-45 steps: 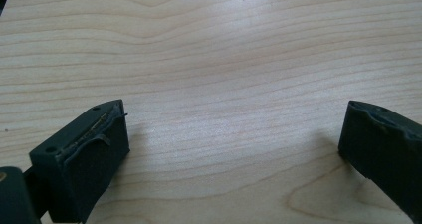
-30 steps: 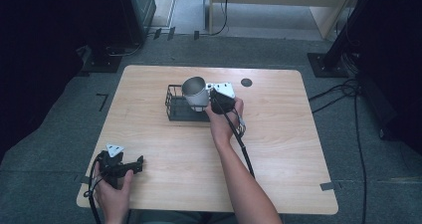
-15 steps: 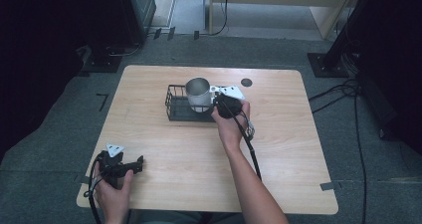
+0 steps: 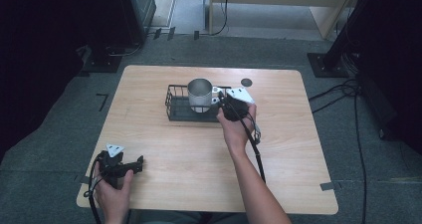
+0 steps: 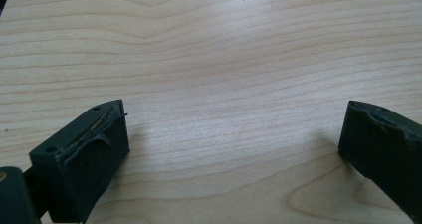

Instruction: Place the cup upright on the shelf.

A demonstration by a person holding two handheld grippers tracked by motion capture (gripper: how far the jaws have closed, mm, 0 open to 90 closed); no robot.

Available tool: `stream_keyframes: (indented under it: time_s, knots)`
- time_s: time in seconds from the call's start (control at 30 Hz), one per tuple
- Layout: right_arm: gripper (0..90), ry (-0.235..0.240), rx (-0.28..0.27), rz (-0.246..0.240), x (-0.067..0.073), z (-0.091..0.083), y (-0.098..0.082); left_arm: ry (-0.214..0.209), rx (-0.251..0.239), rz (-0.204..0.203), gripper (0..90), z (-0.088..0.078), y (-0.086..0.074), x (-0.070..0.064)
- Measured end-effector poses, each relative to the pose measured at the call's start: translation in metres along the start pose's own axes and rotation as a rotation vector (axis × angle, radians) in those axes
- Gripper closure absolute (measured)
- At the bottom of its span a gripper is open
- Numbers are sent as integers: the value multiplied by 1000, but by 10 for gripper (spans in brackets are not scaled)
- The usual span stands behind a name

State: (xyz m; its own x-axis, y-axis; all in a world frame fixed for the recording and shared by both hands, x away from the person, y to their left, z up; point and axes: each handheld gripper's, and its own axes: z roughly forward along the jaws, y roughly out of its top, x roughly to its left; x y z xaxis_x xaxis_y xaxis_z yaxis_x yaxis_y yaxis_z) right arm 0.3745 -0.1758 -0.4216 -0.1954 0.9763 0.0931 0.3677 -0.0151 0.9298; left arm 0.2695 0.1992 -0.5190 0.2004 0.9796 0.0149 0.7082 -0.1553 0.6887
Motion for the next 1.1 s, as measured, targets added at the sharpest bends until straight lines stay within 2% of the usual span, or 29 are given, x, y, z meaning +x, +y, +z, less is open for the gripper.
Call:
stream_keyframes:
  time_s: [0.13, 0.17, 0.2, 0.23, 0.33, 0.37, 0.4, 0.43, 0.47, 0.5, 0.57, 0.77, 0.93, 1.1]
  knots:
    - [690, 26, 3, 2, -5, -11, 0, 0, -1, 0, 0, 0, 0, 0]
    - [643, 80, 19, 7, -9, -16, 0, 0, -1, 0, 0, 0, 0, 0]
    - [643, 80, 19, 7, -9, -16, 0, 0, -1, 0, 0, 0, 0, 0]
    - [613, 99, 24, 0, -10, -18, 0, 0, -1, 0, 0, 0, 0, 0]
    - [498, 115, 27, -23, -15, -27, -2, 0, -1, 0, 0, 0, 0, 0]
    - [418, 121, 37, -28, -19, -32, -4, 0, -1, 0, 0, 0, 0, 0]
    - [418, 121, 37, -28, -19, -32, -4, 0, -2, -1, 0, 0, 0, 0]
    - [374, 131, 40, -27, -21, -35, -4, 1, -1, 1, 0, 0, 0, 0]
    - [286, 143, 51, -29, -25, -40, -6, 1, -2, 0, 0, 0, 0, 0]
    - [240, 149, 53, -33, -28, -43, -7, 1, -2, 0, 0, 0, 0, 0]
    - [208, 155, 56, -33, -30, -45, -8, 1, -2, 0, 0, 0, 0, 0]
    - [135, 121, 84, -45, -47, -61, -17, 0, -2, -1, 0, 0, 0, 0]
    - [135, 88, 86, -49, -55, -69, -22, 0, -2, -1, 0, 0, 0, 0]
    - [134, 87, 100, -56, -63, -76, -30, 0, 1, 2, 0, 0, 0, 0]
